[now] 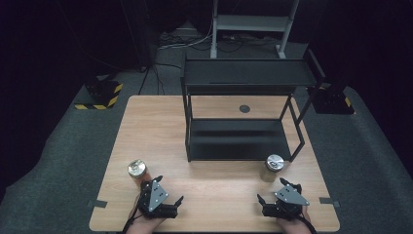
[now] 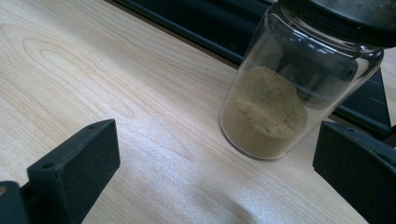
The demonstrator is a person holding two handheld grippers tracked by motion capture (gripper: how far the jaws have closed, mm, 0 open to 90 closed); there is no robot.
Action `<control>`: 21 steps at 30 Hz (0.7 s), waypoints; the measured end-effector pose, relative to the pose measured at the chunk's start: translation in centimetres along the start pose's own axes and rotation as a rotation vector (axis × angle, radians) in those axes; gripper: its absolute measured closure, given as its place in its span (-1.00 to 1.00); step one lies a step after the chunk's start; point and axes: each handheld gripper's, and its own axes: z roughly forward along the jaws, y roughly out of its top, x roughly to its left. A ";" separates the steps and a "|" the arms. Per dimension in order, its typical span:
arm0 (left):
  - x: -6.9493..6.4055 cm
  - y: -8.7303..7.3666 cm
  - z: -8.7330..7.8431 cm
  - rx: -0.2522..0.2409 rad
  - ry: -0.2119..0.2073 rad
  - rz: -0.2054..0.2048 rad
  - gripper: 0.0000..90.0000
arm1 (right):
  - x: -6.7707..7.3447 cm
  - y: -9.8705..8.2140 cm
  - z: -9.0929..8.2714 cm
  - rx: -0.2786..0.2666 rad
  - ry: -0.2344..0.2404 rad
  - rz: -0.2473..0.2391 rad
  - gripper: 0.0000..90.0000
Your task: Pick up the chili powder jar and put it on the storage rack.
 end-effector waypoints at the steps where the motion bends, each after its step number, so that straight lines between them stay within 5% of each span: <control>1: 0.0 0.1 -0.1 -0.009 -0.005 -0.001 -0.98 | 0.0 0.0 0.0 0.001 -0.001 0.001 -1.00; 11: 0.1 0.7 -1.6 -0.084 -0.020 -0.009 -0.99 | 0.0 0.0 0.0 -0.001 -0.003 0.005 -1.00; 21: 0.6 0.7 -3.3 -0.152 0.016 -0.024 -0.99 | 0.0 0.0 0.0 0.001 -0.001 0.005 -1.00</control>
